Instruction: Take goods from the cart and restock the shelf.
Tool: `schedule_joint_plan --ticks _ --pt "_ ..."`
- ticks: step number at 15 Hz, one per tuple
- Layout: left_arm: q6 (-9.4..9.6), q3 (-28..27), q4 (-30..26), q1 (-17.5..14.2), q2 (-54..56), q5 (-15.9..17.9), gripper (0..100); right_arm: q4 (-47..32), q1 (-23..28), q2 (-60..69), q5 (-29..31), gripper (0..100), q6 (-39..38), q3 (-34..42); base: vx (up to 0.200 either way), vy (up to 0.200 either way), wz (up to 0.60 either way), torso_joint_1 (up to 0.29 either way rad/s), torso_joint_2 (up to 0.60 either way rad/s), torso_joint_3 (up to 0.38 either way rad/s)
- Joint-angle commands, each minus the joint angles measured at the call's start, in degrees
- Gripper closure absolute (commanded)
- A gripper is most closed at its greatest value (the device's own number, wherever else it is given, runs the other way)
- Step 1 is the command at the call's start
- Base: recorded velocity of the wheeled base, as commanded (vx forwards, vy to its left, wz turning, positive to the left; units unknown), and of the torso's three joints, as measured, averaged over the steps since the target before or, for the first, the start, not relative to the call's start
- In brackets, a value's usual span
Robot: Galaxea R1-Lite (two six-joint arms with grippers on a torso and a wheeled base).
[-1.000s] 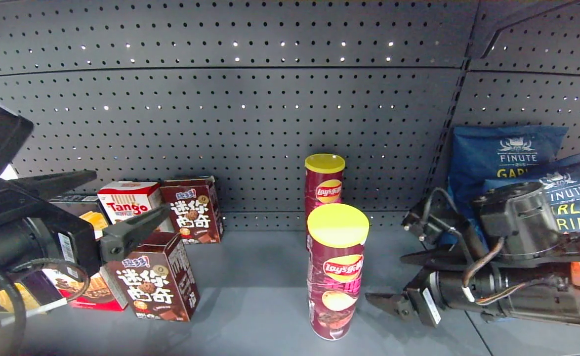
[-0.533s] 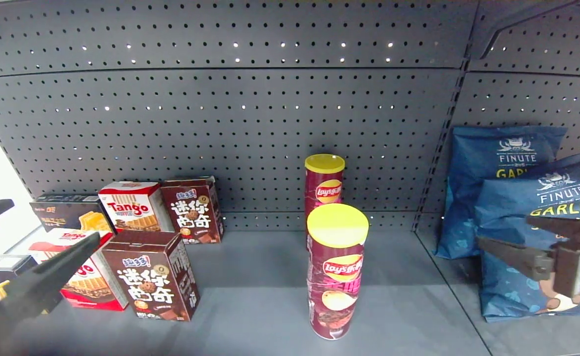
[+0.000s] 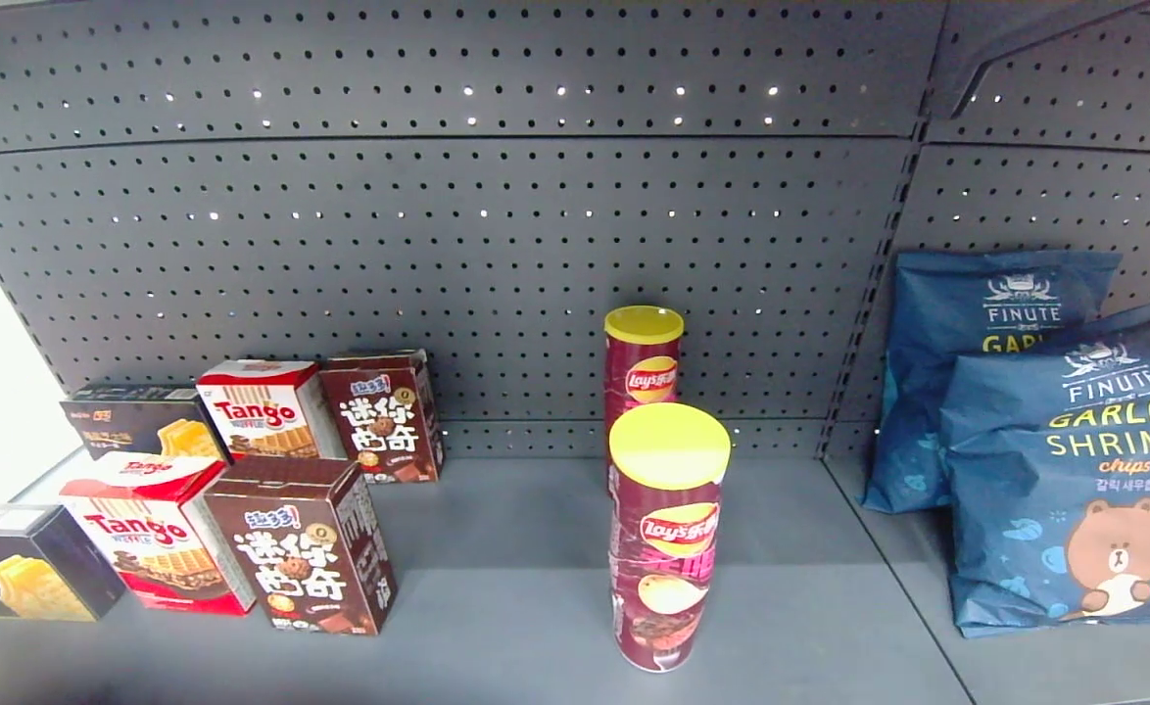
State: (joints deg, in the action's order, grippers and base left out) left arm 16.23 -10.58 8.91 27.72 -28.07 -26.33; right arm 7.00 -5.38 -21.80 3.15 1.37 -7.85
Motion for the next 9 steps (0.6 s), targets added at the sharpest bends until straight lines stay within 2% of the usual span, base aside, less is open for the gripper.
schedule_joint_plan --ticks 1,7,9 --pt "0.39 0.21 -3.29 0.05 6.37 -0.04 0 -5.33 1.68 17.58 -1.74 0 -2.95 7.85 0.000 0.000 0.00 0.000 0.00 0.000" --pt "0.30 1.62 -3.55 0.67 9.09 0.32 0 -6.82 1.77 17.49 -3.15 0 -1.28 7.85 0.000 0.000 0.00 0.000 0.00 0.000" --pt "0.39 3.29 -3.81 2.07 9.09 2.34 0 -6.82 1.77 17.49 -3.15 0 -1.28 7.85 0.000 0.000 0.00 0.000 0.00 0.000"
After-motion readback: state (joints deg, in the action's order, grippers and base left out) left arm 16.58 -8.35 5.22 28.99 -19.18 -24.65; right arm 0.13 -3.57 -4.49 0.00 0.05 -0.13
